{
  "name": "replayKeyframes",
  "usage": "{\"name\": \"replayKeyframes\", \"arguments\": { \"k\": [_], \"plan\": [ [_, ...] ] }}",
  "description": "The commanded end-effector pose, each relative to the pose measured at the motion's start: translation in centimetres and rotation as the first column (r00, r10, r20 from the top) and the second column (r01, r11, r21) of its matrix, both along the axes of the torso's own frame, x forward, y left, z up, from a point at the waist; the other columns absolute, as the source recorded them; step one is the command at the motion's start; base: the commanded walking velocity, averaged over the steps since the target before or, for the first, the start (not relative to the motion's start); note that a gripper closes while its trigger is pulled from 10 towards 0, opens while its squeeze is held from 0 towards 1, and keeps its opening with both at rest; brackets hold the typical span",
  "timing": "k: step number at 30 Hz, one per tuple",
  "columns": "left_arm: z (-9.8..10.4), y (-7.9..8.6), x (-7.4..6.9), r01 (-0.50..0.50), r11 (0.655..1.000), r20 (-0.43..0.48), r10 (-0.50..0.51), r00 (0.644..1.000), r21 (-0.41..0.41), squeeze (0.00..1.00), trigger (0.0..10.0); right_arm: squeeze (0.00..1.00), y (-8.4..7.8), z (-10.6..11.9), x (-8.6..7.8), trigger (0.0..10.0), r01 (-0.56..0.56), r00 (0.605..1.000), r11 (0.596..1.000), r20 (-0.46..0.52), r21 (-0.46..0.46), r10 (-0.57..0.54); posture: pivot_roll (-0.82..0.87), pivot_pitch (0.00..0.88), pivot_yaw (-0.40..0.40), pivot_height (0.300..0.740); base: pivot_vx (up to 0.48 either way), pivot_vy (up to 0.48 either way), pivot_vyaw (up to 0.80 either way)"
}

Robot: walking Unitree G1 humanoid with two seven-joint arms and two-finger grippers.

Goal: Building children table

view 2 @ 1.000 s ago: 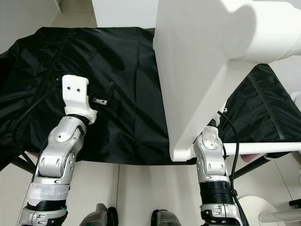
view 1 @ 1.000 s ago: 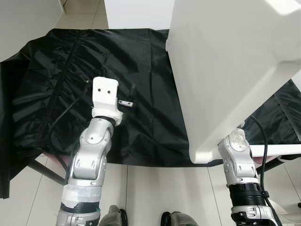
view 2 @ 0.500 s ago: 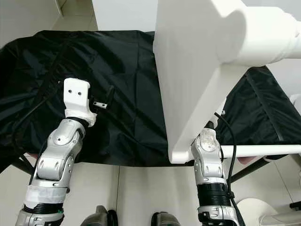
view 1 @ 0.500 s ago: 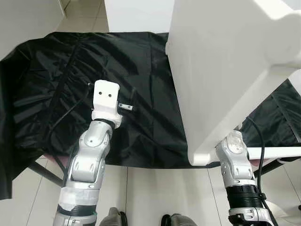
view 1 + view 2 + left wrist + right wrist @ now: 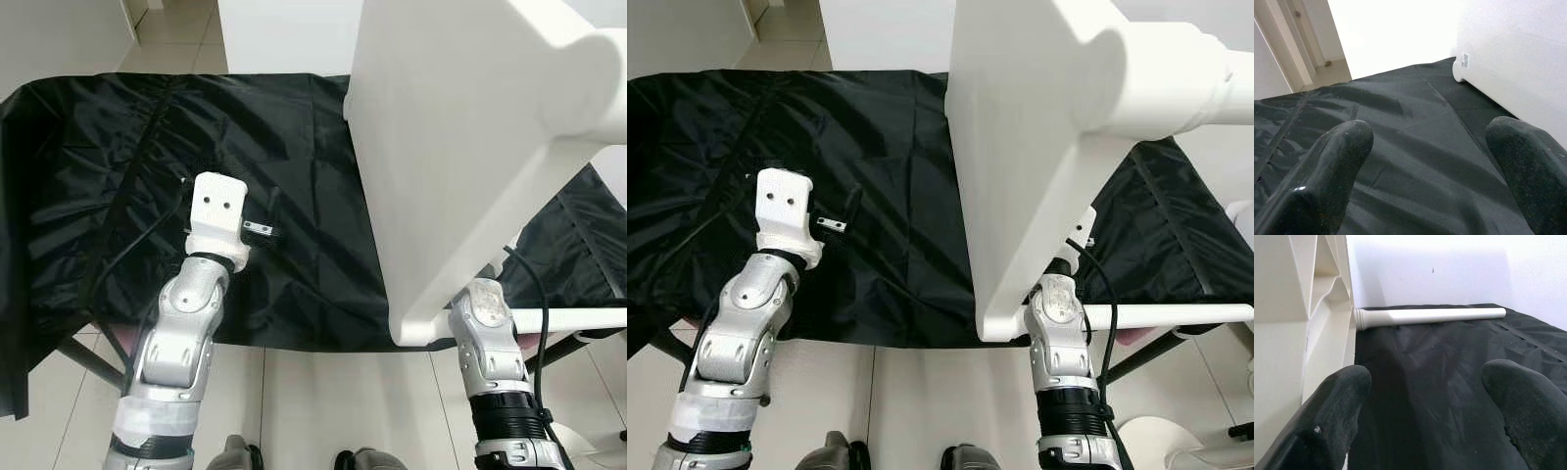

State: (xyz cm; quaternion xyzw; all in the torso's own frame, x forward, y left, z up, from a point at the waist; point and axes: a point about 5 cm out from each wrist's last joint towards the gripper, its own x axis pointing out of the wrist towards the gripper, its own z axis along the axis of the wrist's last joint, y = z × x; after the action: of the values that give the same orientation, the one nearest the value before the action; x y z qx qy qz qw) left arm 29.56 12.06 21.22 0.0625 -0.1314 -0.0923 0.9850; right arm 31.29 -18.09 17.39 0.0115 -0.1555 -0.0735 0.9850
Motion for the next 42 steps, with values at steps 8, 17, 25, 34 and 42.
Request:
{"name": "replayKeyframes", "arguments": {
  "k": [8,17,25,34,42],
  "plan": [
    [0.0,-0.1,-0.4,0.034,0.999,-0.002,-0.034,0.999,0.026,0.00,10.0,0.00,-1.2,0.2,-0.4,10.0,0.102,0.994,0.993,0.024,0.063,-0.103,-0.10,0.123,0.013,0.740,0.000,0.000,0.00],
    [0.2,-0.2,-0.4,0.048,0.998,0.002,-0.048,0.999,0.036,0.00,10.0,0.00,-2.0,0.2,-0.9,10.0,0.176,0.984,0.982,0.031,0.069,-0.178,-0.10,0.129,0.015,0.740,0.000,0.000,0.00],
    [0.2,0.0,-0.9,0.062,0.997,0.008,-0.063,0.998,0.047,0.00,10.0,0.00,-2.5,-0.2,-1.8,10.0,0.200,0.979,0.978,0.026,0.061,-0.202,-0.10,0.129,0.010,0.740,0.000,0.000,0.00],
    [0.3,0.1,-1.2,0.078,0.995,0.011,-0.079,0.997,0.062,0.00,10.0,0.00,-2.8,-0.5,-2.3,10.0,0.229,0.973,0.972,0.017,0.060,-0.230,-0.10,0.126,0.016,0.740,0.000,0.000,0.00],
    [0.2,-0.2,-1.3,0.090,0.994,0.007,-0.090,0.996,0.064,0.00,10.0,0.00,-2.8,-0.5,-2.3,10.0,0.232,0.972,0.971,0.020,0.062,-0.234,-0.10,0.119,0.017,0.740,0.000,0.000,0.00]
  ]
}}
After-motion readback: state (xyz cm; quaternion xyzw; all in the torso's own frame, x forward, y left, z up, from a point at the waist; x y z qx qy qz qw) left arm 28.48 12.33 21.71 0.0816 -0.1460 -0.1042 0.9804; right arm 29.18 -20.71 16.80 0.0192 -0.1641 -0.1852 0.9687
